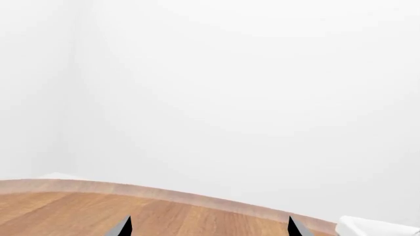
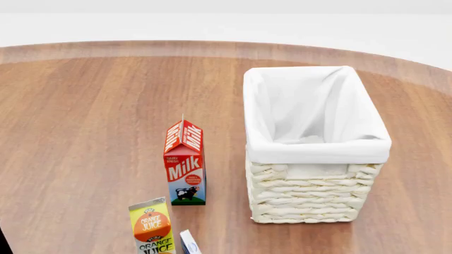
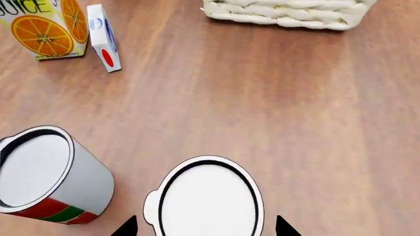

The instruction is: Pick up the alphabet soup, and put it in the basket.

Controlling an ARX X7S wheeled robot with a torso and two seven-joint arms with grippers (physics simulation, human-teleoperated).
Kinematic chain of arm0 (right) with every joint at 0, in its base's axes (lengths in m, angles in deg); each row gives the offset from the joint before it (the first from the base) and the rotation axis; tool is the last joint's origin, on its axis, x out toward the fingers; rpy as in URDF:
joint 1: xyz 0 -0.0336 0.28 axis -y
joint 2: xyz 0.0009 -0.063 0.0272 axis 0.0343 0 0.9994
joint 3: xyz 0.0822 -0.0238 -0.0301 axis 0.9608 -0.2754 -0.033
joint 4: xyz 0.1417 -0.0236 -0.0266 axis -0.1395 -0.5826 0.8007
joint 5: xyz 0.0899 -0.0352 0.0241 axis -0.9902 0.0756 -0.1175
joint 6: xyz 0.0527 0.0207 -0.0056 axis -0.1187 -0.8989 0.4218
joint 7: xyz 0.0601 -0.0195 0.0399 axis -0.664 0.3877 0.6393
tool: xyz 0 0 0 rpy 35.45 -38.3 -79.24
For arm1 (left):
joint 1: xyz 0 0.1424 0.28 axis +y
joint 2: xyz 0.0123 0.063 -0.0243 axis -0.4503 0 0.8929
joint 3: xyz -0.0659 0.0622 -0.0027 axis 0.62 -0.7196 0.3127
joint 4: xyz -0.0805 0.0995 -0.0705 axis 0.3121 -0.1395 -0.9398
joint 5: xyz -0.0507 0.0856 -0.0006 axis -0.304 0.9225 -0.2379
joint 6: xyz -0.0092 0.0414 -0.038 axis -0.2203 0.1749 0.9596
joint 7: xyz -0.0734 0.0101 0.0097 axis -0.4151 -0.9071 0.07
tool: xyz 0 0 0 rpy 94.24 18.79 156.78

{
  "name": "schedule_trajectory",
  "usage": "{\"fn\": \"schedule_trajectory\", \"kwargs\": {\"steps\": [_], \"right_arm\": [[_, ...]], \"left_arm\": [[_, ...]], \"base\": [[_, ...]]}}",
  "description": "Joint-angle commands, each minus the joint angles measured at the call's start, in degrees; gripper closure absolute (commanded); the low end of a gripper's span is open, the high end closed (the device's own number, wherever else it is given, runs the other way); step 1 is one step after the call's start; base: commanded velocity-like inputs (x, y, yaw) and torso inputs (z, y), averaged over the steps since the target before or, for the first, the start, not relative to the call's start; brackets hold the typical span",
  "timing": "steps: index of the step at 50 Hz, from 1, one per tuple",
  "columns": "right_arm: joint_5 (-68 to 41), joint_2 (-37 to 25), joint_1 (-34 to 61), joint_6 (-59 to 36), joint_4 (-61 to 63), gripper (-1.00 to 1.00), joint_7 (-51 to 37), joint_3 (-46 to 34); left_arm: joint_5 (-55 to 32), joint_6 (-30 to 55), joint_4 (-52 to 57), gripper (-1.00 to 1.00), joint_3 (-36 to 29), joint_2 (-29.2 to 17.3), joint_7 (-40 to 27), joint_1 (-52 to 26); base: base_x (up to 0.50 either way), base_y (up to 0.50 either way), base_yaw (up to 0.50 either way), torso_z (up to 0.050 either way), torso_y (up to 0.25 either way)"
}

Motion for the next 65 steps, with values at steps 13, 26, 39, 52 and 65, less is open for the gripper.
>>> {"fn": "schedule_trajectory", "kwargs": {"steps": [13, 26, 39, 52, 65], "right_arm": [[0.0, 0.0, 1.3, -0.5, -2.2, -1.0, 0.3, -1.1], [-0.4, 0.2, 1.2, 0.3, -3.0, 1.0, 0.5, -0.8], [-0.3, 0.3, 0.2, 3.7, -0.3, 1.0, -0.9, 2.3], [4.2, -0.9, -3.0, 11.4, 12.4, 1.0, -7.3, 8.6], [14.2, -4.1, -0.3, 19.1, 17.7, 1.0, -8.5, 6.2]], "left_arm": [[-0.3, -0.7, 0.2, -1.0, -0.2, -0.5, -0.4, 0.6], [-0.4, -1.0, 0.5, -1.0, -0.4, -0.8, -0.7, 0.8], [-0.8, -1.3, 0.6, -1.0, -0.3, -1.2, -0.9, 1.0], [-1.1, -1.2, 0.9, -1.0, -0.4, -1.5, -1.3, 1.0], [-2.7, -1.4, 1.8, -1.0, 0.4, -2.1, -1.5, 1.2]], "base": [[0.0, 0.0, 0.0, 0.0, 0.0], [0.0, 0.0, 0.0, 0.0, 0.0], [0.0, 0.0, 0.0, 0.0, 0.001], [0.0, 0.0, 0.0, 0.0, 0.001], [0.0, 0.0, 0.0, 0.0, 0.0]]}}
